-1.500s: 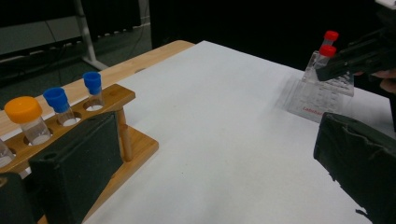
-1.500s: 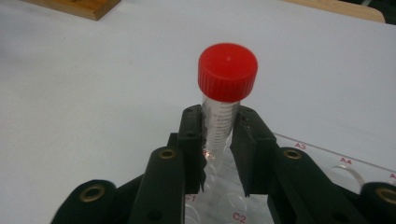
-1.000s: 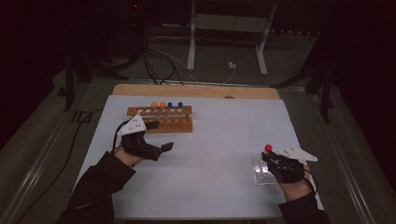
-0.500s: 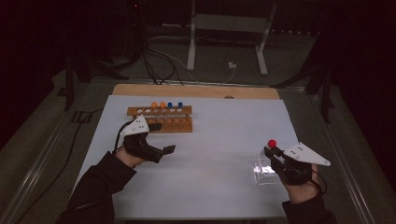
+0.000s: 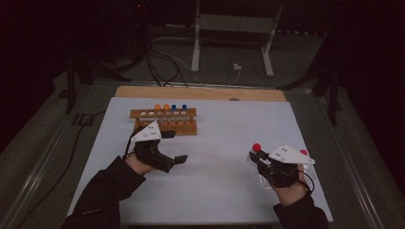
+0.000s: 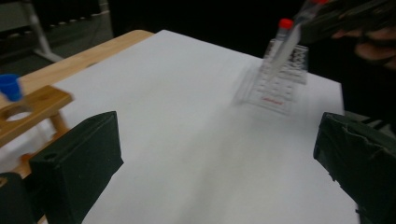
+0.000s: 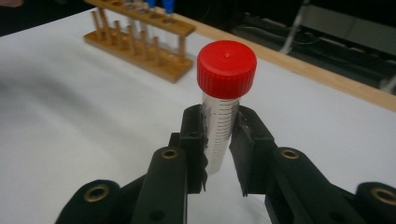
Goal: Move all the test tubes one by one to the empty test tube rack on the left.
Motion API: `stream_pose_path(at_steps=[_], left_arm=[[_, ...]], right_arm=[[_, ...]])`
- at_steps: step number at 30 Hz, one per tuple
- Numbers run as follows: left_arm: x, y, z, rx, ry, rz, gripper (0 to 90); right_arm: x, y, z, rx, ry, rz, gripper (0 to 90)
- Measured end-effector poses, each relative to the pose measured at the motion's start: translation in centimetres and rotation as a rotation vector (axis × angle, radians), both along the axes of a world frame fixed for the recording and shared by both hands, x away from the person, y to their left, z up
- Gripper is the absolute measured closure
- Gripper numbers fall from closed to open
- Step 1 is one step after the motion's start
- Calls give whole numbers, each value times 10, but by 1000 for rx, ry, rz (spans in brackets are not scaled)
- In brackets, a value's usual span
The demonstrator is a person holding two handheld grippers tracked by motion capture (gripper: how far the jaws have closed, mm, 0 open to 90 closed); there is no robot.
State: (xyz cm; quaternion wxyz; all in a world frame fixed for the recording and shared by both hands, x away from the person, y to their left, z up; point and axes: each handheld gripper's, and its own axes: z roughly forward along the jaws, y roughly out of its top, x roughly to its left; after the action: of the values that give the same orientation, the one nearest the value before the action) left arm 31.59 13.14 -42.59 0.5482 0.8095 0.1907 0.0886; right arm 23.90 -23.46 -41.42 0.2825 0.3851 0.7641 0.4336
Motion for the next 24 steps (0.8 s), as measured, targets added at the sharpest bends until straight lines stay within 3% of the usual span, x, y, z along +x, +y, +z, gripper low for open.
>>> stream_pose_path(at_steps=[10,21,24], left_arm=[[-6,-27,9,-12,4,-87,25],[-10,-63,8,2,-13,-164,144],[-10,-70,7,-4,0,-182,167]], right_arm=[[5,33,-15,-17,54,102,743],[7,58,-25,-26,87,181,743],[7,62,-26,-28,90,194,743]])
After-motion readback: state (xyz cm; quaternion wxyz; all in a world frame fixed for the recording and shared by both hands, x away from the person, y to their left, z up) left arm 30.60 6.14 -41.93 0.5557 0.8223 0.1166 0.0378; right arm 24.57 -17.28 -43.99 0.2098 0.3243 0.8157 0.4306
